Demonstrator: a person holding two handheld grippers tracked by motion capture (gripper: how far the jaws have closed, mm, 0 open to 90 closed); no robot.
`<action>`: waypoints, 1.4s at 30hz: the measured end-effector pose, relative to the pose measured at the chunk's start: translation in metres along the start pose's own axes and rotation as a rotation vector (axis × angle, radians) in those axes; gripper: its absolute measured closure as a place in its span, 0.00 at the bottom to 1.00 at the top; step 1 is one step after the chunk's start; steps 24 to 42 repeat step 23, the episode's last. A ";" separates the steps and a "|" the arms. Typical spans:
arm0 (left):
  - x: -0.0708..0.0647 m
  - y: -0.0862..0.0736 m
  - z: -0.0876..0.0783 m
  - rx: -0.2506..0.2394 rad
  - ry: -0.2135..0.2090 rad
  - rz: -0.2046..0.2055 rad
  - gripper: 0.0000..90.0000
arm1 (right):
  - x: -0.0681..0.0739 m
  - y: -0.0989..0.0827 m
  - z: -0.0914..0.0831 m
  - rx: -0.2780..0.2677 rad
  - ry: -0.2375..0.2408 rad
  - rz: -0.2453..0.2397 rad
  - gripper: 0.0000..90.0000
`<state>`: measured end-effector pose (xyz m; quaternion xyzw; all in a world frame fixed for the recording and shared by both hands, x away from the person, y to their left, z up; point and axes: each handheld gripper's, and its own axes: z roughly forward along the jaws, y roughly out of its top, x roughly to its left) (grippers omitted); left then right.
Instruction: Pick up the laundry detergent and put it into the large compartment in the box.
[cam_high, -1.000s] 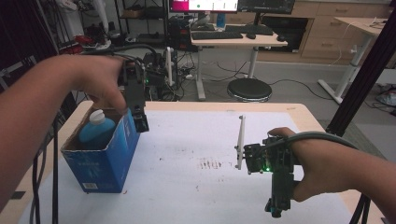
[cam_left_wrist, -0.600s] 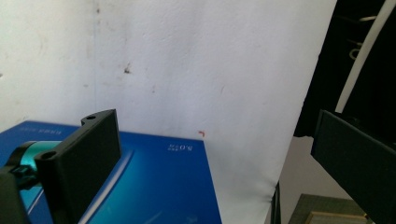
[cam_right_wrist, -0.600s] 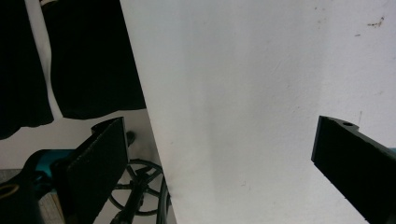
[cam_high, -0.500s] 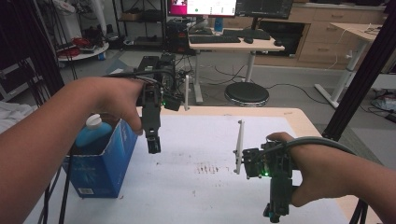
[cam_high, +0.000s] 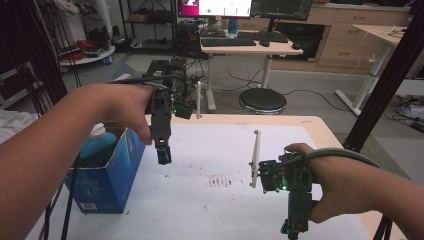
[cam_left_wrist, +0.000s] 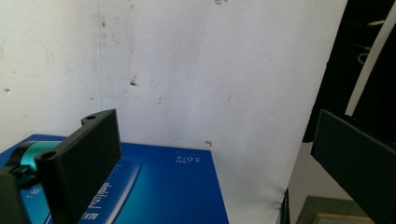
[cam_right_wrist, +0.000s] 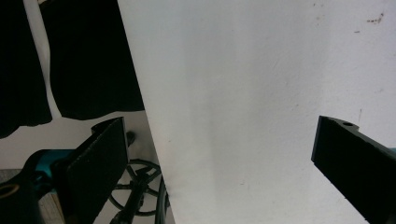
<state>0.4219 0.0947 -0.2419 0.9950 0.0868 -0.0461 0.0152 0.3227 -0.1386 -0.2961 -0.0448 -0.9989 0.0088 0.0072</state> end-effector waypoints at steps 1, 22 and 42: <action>0.000 0.000 0.000 0.001 0.004 -0.002 0.02 | 0.001 0.001 0.000 -0.003 0.006 0.007 0.03; 0.002 -0.005 -0.001 0.000 0.013 -0.006 0.02 | 0.001 0.006 0.000 0.005 0.001 -0.006 0.03; 0.002 -0.005 -0.001 0.000 0.013 -0.006 0.02 | 0.002 0.006 -0.001 0.003 0.005 0.000 0.03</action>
